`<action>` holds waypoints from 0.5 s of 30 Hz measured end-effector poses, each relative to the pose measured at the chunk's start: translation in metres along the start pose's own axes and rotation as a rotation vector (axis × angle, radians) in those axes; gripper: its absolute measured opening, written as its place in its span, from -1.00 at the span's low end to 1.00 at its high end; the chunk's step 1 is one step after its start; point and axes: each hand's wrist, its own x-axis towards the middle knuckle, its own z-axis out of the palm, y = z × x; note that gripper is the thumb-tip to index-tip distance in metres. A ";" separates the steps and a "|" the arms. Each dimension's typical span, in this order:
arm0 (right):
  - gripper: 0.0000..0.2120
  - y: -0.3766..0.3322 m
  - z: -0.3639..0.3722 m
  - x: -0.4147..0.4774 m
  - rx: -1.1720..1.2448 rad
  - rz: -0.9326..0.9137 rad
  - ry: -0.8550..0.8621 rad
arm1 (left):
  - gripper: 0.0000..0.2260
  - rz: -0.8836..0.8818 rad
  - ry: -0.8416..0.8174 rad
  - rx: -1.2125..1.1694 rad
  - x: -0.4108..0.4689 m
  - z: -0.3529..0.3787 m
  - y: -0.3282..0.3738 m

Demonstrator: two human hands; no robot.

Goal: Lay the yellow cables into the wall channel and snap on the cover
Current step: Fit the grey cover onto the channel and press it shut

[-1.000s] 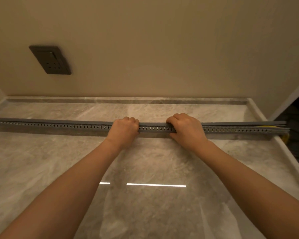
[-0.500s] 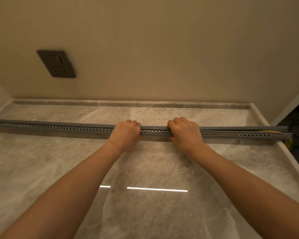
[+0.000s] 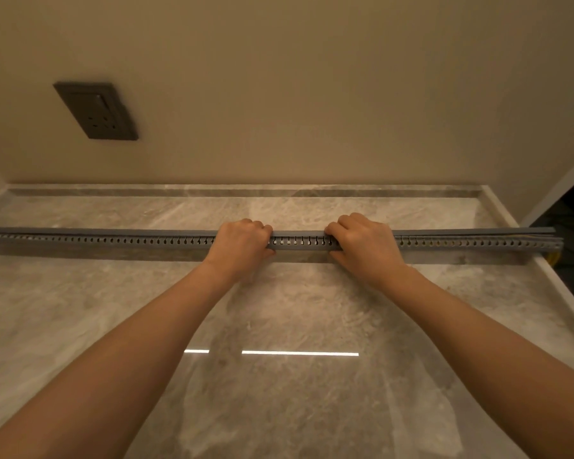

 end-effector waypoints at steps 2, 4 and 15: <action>-0.79 0.001 0.000 -0.001 0.013 -0.023 0.019 | -0.71 0.006 0.005 -0.001 0.000 -0.001 -0.001; -0.71 0.004 0.001 0.000 0.059 -0.037 0.011 | -0.71 0.011 0.015 -0.005 0.000 -0.001 -0.002; -0.64 0.015 0.009 0.032 0.205 -0.117 -0.374 | -0.70 0.004 0.054 -0.047 -0.002 0.002 -0.005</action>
